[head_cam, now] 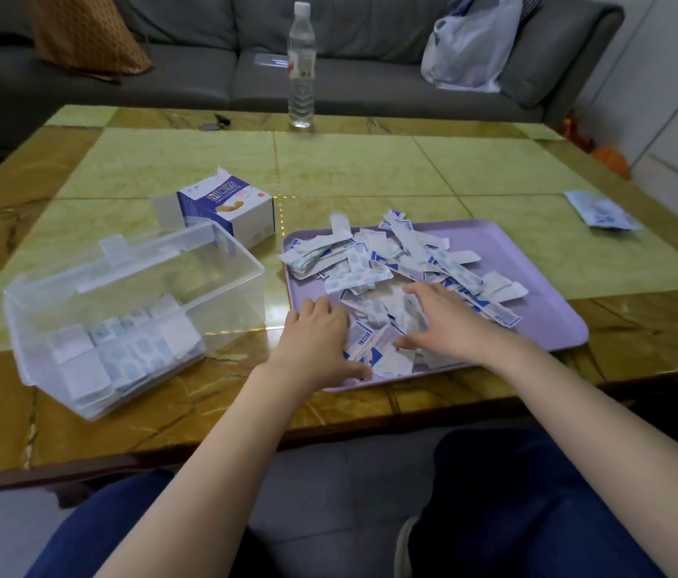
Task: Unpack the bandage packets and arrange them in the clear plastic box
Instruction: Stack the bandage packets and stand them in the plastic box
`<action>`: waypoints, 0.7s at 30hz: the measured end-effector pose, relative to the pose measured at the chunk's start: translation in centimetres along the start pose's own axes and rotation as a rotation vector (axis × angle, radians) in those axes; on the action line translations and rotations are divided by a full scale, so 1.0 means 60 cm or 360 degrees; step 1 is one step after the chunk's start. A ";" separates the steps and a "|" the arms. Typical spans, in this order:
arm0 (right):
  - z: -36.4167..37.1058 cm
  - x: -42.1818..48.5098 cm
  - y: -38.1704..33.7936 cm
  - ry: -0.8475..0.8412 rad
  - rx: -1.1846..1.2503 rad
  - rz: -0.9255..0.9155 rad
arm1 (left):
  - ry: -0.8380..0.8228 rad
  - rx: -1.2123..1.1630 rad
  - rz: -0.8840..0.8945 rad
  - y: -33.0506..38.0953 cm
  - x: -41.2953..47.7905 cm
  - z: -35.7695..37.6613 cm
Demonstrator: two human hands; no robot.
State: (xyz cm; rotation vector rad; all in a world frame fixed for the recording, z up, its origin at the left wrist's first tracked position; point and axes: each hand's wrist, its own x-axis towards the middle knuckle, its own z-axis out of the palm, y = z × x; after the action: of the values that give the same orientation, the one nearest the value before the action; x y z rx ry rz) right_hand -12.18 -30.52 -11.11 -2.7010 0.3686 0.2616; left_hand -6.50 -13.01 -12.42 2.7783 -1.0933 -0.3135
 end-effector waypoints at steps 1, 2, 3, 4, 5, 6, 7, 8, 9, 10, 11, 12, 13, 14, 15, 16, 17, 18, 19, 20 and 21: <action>0.002 -0.001 0.002 0.0006 0.0031 -0.0005 | -0.0019 -0.0020 -0.0009 0.001 0.001 0.000; 0.002 -0.001 0.002 0.0023 0.0071 -0.0013 | -0.0033 -0.0038 -0.0016 0.001 0.001 0.000; 0.003 0.000 0.004 0.0038 0.0126 -0.0013 | -0.0044 -0.0052 -0.0019 0.001 0.002 0.000; 0.004 0.001 0.006 0.0050 0.0198 -0.0002 | -0.0052 -0.0066 -0.0022 0.002 0.002 -0.001; 0.006 0.001 0.007 0.0053 0.0277 0.0016 | -0.0060 -0.0077 -0.0023 0.002 0.003 -0.001; 0.008 0.002 0.007 0.0054 0.0342 0.0028 | -0.0066 -0.0090 -0.0023 0.003 0.003 -0.001; 0.011 0.002 0.007 0.0062 0.0387 0.0034 | -0.0069 -0.0106 -0.0021 0.004 0.004 0.000; 0.013 0.002 0.007 0.0087 0.0426 0.0039 | -0.0073 -0.0129 -0.0021 0.004 0.005 0.000; 0.015 0.002 0.006 0.0128 0.0474 0.0046 | -0.0077 -0.0156 -0.0025 0.005 0.006 0.002; 0.016 0.003 0.005 0.0183 0.0533 0.0056 | -0.0082 -0.0183 -0.0031 0.005 0.007 0.002; 0.016 0.003 0.003 0.0237 0.0605 0.0073 | -0.0085 -0.0206 -0.0038 0.005 0.007 0.003; 0.016 0.004 0.003 0.0282 0.0678 0.0096 | -0.0084 -0.0223 -0.0042 0.005 0.007 0.004; 0.016 0.005 0.002 0.0313 0.0722 0.0121 | -0.0075 -0.0232 -0.0042 0.004 0.007 0.004; 0.017 0.006 0.004 0.0326 0.0734 0.0143 | -0.0062 -0.0239 -0.0043 0.004 0.007 0.003; 0.017 0.006 0.005 0.0323 0.0724 0.0158 | -0.0051 -0.0248 -0.0049 0.002 0.006 0.003; 0.017 0.007 0.007 0.0307 0.0718 0.0176 | -0.0043 -0.0256 -0.0053 0.001 0.007 0.002; 0.016 0.007 0.009 0.0284 0.0724 0.0197 | -0.0039 -0.0263 -0.0060 -0.002 0.008 0.001; 0.016 0.008 0.010 0.0261 0.0736 0.0219 | -0.0031 -0.0270 -0.0066 -0.004 0.009 0.001; 0.016 0.008 0.011 0.0243 0.0749 0.0235 | -0.0020 -0.0280 -0.0077 -0.006 0.010 0.002; 0.016 0.010 0.012 0.0228 0.0762 0.0256 | -0.0001 -0.0298 -0.0084 -0.008 0.011 0.002; 0.016 0.011 0.013 0.0236 0.0779 0.0267 | 0.0021 -0.0328 -0.0094 -0.009 0.013 0.003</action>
State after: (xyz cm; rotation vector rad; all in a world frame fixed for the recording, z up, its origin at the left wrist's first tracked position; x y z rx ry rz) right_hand -11.87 -30.94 -12.43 -2.2144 0.6158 0.0100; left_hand -5.64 -13.13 -12.83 2.6293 -0.9203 -0.3906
